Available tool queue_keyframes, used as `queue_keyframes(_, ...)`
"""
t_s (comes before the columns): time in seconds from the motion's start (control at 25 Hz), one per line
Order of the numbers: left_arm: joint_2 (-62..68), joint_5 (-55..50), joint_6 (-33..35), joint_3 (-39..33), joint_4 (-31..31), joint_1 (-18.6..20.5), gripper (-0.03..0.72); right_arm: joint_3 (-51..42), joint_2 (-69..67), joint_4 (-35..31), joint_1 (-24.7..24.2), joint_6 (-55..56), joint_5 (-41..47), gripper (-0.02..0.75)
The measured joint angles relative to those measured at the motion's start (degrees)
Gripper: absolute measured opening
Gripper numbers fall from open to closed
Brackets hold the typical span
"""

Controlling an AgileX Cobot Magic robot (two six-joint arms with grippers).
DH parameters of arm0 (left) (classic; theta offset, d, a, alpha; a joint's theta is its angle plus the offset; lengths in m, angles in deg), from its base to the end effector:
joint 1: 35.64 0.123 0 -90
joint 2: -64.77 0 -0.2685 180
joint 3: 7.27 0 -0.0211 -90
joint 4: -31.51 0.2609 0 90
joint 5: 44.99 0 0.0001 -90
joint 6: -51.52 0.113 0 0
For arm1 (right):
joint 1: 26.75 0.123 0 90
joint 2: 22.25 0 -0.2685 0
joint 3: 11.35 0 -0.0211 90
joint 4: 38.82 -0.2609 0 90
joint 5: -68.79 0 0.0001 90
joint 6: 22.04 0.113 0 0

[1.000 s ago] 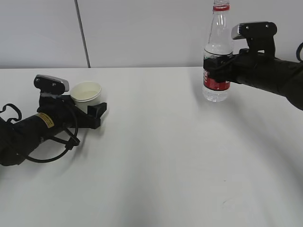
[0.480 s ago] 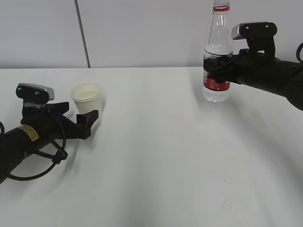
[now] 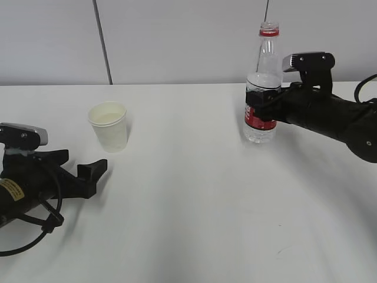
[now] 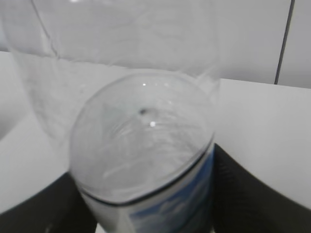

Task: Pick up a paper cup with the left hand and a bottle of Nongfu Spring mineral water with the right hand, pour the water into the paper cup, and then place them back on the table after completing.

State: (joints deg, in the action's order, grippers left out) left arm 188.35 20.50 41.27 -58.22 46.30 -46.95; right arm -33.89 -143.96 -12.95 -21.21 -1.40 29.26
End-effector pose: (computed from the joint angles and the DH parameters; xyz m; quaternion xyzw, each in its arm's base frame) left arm 0.2868 -0.0841 0.0517 0.1189 0.8065 -0.1709 0.5534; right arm 0.4091 0.0712 0.1190 -0.1204 0.7945 0.1420 0.5781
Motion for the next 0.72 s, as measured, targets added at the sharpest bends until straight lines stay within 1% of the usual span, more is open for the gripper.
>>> queue_keyframes(0.12, 0.0, 0.1, 0.1, 0.0, -0.1, 0.0, 0.591, 0.0, -2.1, 0.0, 0.0, 0.0, -3.7, 0.44)
queue_keyframes(0.48, 0.0, 0.1, 0.1, -0.1, -0.1, 0.0, 0.59, 0.0, -7.5, -0.3, 0.0, 0.0, -10.5, 0.44)
queue_keyframes(0.72, 0.0, 0.1, 0.1, -0.1, -0.1, 0.0, 0.59, 0.0, -7.9, -0.4, 0.0, -0.7, -11.6, 0.44)
